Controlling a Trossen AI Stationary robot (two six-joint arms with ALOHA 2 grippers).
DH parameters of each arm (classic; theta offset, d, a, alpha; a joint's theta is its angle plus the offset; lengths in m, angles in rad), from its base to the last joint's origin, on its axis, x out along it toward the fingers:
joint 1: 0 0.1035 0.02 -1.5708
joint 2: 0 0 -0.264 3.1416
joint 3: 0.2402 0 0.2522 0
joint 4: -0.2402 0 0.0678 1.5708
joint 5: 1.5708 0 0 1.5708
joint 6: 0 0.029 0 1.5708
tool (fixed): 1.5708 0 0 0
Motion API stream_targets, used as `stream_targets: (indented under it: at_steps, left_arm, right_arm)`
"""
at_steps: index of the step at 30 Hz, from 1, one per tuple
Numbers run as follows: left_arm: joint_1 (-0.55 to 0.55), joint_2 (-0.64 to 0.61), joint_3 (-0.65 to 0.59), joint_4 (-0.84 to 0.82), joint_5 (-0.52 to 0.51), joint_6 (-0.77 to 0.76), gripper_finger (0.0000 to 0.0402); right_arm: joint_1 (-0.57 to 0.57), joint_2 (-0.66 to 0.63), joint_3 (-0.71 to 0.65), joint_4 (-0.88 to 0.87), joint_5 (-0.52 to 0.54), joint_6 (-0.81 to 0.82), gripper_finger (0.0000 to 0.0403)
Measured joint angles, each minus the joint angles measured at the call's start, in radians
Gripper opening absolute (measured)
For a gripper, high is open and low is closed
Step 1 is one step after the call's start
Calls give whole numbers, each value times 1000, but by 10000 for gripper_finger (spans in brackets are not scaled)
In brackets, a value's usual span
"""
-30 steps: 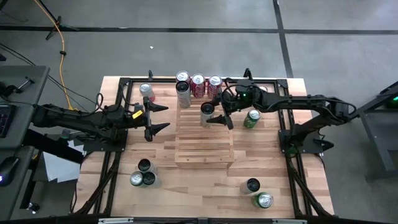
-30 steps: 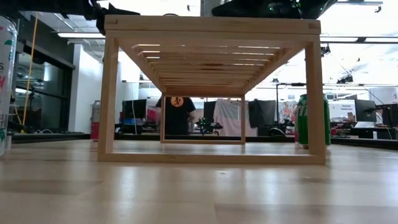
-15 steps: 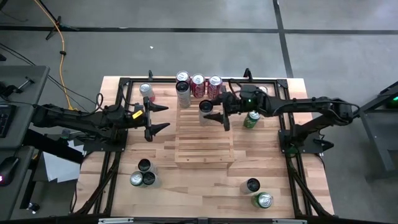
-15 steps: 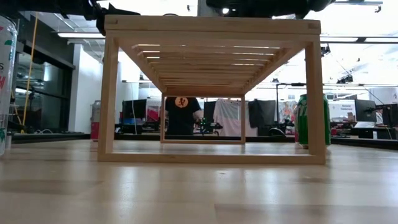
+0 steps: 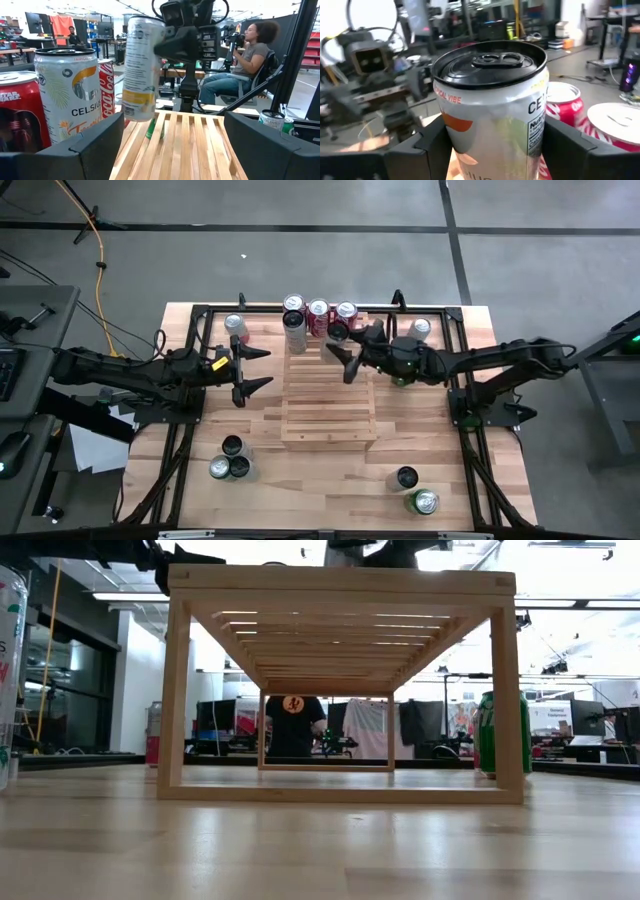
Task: Place canned beverage on shelf
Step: Align the top right tropical celsius soda can with the other tropical celsius soda can on the shelf
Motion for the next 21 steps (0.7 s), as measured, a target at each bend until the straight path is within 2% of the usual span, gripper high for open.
stream_targets:
  at_steps: [11,21]
  left_arm:
    - [3,0,0,15,0,14,335]
    - [2,0,0,19,0,12,335]
  right_arm:
    - [-3,100,0,95,75,21,234]
    - [-3,108,1,98,97,21,234]
